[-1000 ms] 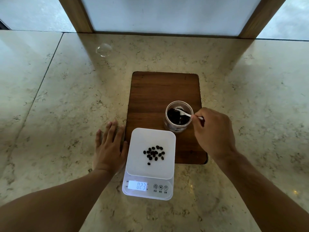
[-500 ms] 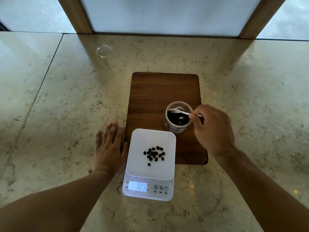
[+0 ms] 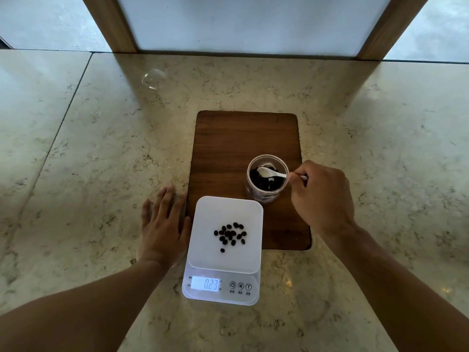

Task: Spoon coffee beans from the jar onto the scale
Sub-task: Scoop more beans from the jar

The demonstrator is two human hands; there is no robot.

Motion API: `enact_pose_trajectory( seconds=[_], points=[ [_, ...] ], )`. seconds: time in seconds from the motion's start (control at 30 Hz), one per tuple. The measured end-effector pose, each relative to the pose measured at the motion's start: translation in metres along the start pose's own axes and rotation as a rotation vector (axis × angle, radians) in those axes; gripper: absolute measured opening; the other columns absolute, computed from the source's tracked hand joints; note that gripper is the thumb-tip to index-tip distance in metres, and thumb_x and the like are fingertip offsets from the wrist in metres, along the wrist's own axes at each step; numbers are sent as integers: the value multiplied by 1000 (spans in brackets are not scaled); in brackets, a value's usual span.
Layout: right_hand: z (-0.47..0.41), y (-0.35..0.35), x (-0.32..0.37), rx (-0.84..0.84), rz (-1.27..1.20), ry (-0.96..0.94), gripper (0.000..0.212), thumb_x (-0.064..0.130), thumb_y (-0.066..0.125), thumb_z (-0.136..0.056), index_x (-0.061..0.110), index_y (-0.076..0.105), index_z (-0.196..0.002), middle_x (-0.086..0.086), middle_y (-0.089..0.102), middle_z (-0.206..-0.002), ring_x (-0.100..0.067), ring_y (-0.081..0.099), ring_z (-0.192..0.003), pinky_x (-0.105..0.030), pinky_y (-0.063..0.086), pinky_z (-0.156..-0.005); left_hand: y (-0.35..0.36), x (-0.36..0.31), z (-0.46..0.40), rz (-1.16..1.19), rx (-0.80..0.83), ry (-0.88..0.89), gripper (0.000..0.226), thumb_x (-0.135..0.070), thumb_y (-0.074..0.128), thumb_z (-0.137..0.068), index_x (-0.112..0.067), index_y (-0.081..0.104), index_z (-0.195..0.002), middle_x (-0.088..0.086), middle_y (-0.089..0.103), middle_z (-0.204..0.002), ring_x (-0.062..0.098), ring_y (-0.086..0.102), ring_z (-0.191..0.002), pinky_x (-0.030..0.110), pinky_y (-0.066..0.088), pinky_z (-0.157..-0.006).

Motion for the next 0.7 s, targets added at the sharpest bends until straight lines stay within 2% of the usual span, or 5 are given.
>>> enact_pose_trajectory(
  seconds=[0.1, 0.27, 0.47, 0.7],
  points=[
    [3, 10, -3, 52, 5, 56, 15, 26, 67, -92, 13, 73, -88, -1, 72, -75, -18, 64, -65, -31, 51, -60, -1, -1, 0, 9, -5, 2, 63, -42, 28, -94, -18, 34, -151, 11, 26, -162, 24, 10, -153, 53, 7, -122],
    [4, 16, -5, 84, 12, 94, 17, 27, 66, -92, 14, 73, -84, -2, 72, -73, -16, 60, -64, -26, 39, -61, -1, 0, 0, 8, -13, 4, 62, -42, 29, -94, -18, 35, -151, 11, 28, -161, 25, 13, -152, 54, 8, -122],
    [-2, 19, -15, 164, -72, 200, 21, 29, 66, -90, 19, 71, -72, 5, 64, -61, -6, 58, -54, -18, 34, -46, 1, 1, 0, 8, -25, 7, 61, -41, 31, -94, -19, 35, -150, 12, 29, -161, 26, 15, -152, 56, 11, -121],
    [1, 20, -23, 207, -175, 259, 31, 30, 68, -88, 20, 68, -59, 5, 65, -54, -8, 61, -50, -18, 36, -47, 1, 0, 0, 1, -12, 4, 61, -41, 30, -94, -18, 35, -150, 12, 28, -161, 25, 14, -152, 57, 12, -120]
  ],
)
Point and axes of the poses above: each hand's wrist, its own z-axis away from the middle knuckle, its own y-axis out of the palm, x = y × z, the point moved 9 cm from there along -z, towards the middle knuckle
